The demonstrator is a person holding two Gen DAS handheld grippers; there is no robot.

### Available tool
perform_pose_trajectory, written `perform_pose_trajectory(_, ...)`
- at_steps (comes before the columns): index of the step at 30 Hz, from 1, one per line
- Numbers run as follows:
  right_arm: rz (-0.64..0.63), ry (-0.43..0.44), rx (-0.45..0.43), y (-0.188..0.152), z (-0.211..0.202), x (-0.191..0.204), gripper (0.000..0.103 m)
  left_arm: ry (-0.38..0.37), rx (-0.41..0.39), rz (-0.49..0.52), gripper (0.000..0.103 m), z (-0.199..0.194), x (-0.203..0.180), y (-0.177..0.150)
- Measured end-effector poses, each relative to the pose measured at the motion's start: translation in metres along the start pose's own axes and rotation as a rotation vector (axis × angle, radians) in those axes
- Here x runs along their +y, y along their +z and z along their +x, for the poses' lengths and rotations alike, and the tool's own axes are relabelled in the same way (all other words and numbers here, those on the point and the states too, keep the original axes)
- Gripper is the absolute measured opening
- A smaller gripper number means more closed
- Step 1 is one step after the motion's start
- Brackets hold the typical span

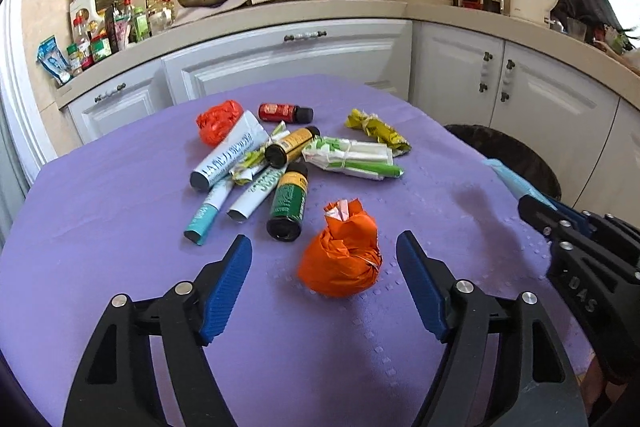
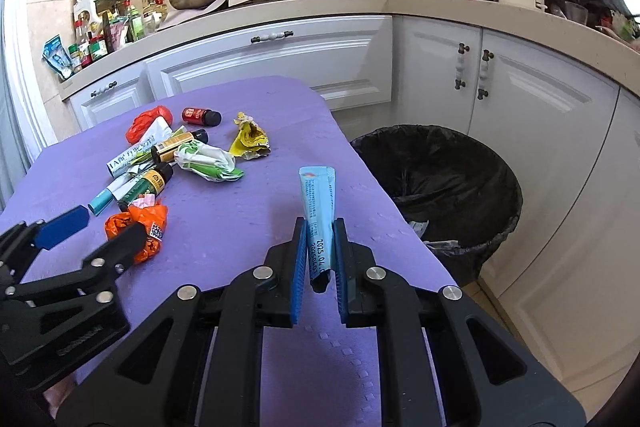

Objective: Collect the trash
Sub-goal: 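Grasp the orange plastic bag with the left gripper while the right gripper carries the blue tube to the bin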

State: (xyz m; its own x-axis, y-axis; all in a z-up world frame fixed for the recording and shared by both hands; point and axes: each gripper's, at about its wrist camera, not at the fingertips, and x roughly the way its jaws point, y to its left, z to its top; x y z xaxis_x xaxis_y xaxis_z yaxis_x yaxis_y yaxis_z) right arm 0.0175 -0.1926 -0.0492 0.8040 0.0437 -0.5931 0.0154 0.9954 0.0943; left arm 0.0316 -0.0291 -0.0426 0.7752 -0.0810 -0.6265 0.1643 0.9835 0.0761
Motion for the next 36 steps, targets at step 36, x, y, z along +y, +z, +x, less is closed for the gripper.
perform_pose_trajectory(36,0.061,-0.219,-0.081,0.043,0.000,-0.078,0.013,-0.142,-0.061,0.022,0.042,0.016,-0.060,0.068)
